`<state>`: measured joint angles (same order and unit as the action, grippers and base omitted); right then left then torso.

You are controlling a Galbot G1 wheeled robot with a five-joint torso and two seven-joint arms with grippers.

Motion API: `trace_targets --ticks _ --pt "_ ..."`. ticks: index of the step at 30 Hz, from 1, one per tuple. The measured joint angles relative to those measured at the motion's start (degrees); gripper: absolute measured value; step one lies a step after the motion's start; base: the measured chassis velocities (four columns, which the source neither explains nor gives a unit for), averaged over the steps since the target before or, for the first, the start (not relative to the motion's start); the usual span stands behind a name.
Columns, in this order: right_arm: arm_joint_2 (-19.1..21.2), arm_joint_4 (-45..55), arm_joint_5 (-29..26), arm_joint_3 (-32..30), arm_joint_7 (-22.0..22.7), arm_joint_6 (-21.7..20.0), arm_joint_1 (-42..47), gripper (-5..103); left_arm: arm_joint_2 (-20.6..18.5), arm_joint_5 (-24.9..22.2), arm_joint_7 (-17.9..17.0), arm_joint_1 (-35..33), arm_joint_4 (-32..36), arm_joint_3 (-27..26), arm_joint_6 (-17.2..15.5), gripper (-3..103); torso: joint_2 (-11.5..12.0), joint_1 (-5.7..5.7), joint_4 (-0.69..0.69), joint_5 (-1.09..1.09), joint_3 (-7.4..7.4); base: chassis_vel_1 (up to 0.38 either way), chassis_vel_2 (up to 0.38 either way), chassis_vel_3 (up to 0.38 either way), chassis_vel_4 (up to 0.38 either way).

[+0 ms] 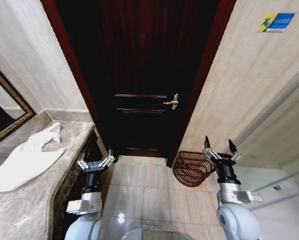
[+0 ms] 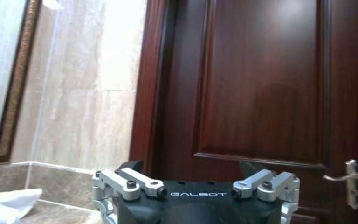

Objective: Discard the used towel into the hamper.

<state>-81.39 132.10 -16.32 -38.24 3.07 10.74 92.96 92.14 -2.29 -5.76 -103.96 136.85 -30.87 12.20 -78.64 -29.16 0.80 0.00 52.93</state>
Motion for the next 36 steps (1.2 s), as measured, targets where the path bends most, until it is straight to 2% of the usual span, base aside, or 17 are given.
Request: trace_targets --ticks 36 --pt "0.76 -1.85 -1.16 -0.14 -0.03 0.45 -1.56 100 0.00 -0.26 -0.80 0.64 -0.73 -0.53 -0.68 100 0.01 0.00 0.00 0.00 0.00 0.097 0.094 0.099 0.096"
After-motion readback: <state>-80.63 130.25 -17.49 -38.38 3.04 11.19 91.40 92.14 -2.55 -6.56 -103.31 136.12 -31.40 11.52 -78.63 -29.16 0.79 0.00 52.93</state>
